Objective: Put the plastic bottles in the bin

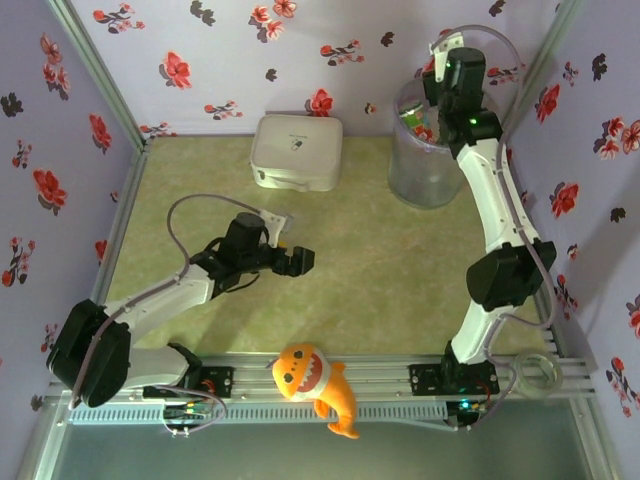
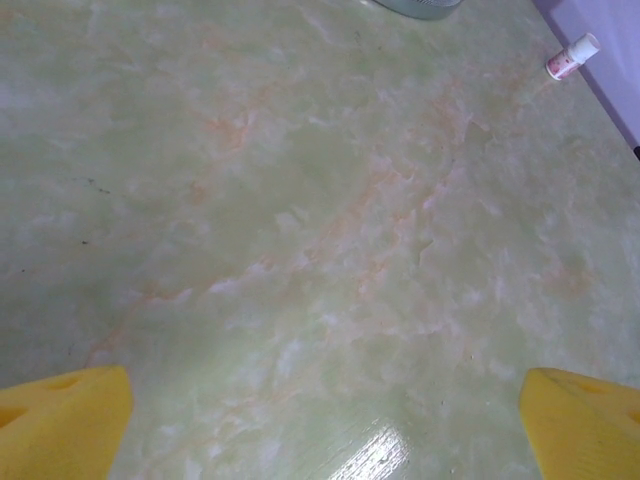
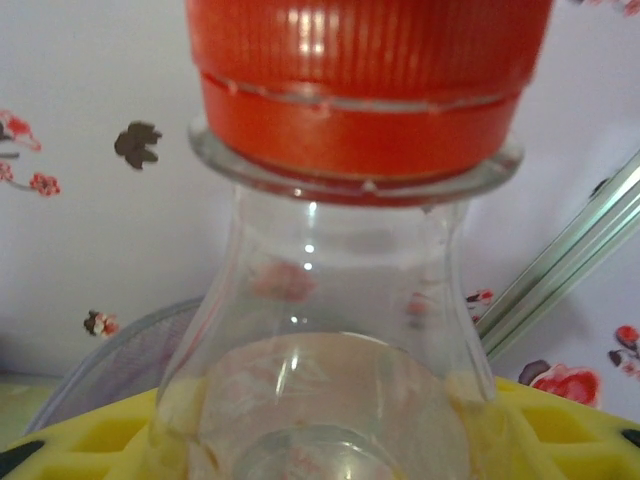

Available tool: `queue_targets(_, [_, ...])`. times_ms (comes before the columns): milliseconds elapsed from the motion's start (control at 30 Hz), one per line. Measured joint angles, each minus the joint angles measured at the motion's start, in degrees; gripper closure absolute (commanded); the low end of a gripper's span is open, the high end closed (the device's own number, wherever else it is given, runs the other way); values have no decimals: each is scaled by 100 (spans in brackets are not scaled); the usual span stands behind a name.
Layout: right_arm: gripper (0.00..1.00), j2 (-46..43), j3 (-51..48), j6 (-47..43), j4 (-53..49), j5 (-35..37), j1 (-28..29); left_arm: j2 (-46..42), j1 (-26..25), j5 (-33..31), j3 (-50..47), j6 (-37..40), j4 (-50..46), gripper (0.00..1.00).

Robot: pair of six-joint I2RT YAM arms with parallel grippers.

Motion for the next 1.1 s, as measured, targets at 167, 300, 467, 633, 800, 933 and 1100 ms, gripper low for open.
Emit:
queue_targets(167, [74,271,271,131,-527,-214,-48,-52,0,-42,-22,2,-81,0])
queue_targets(300, [73,597,782,208,-1097,-326,-92,-52,4,-63,-22,0,-79,0])
queue_targets(467, [69,1040,1462,398,-1711,-461,-251,-52,11,-83,-22,2,-79,0])
queue_targets(633, [58,1451,1993,671,-2223,-739,-407,-50,26,-85,-22,2,-81,0])
queue_targets(800, [35,1696,2214,866,-2507,-1043,-501,-28,31,-83,-22,2,-81,0])
queue_targets(933, [23,1858,2286,1080,-2568,-1215,-564,44,37,-83,-22,2,-87,0])
queue_targets(1100, [10,1845,2321,1263,-2697,-1263,-603,101,37,-83,-20,2,-98,0])
